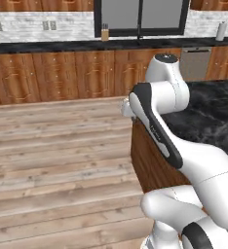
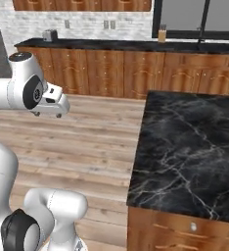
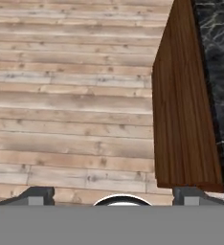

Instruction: Pick the kettle from the counter and place it on a stove burner. Then turn the burner on.

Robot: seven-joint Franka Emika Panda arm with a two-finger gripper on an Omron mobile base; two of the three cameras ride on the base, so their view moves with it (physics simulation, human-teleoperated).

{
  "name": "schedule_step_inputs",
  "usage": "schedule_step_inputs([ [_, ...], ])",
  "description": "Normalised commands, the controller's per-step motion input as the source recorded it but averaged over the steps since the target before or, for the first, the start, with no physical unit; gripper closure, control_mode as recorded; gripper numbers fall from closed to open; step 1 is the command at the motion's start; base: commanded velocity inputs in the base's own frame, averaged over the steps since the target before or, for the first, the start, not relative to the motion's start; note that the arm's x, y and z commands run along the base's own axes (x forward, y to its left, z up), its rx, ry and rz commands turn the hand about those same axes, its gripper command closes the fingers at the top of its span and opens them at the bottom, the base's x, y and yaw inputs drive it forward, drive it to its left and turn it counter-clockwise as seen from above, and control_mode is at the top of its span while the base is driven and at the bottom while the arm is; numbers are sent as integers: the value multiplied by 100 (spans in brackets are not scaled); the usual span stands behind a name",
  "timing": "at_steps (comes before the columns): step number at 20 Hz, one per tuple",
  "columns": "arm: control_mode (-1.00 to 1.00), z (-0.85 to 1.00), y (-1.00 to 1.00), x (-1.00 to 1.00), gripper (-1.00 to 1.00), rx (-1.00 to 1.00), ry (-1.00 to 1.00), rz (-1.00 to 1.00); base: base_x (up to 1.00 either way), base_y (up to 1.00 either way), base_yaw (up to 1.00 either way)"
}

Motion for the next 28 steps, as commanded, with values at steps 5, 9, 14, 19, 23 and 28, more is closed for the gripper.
schedule_step_inputs([
  [5, 100, 0, 0, 0, -100, 0, 0, 0, 40, 100, 0],
  [9, 100, 0, 0, 0, -100, 0, 0, 0, 85, 100, -4],
  [14, 100, 0, 0, 0, -100, 0, 0, 0, 100, 87, -19],
  [19, 100, 0, 0, 0, -100, 0, 0, 0, 100, 29, -19],
  [23, 100, 0, 0, 0, -100, 0, 0, 0, 100, 5, -16],
  [28, 100, 0, 0, 0, -100, 0, 0, 0, 100, 0, -16],
])
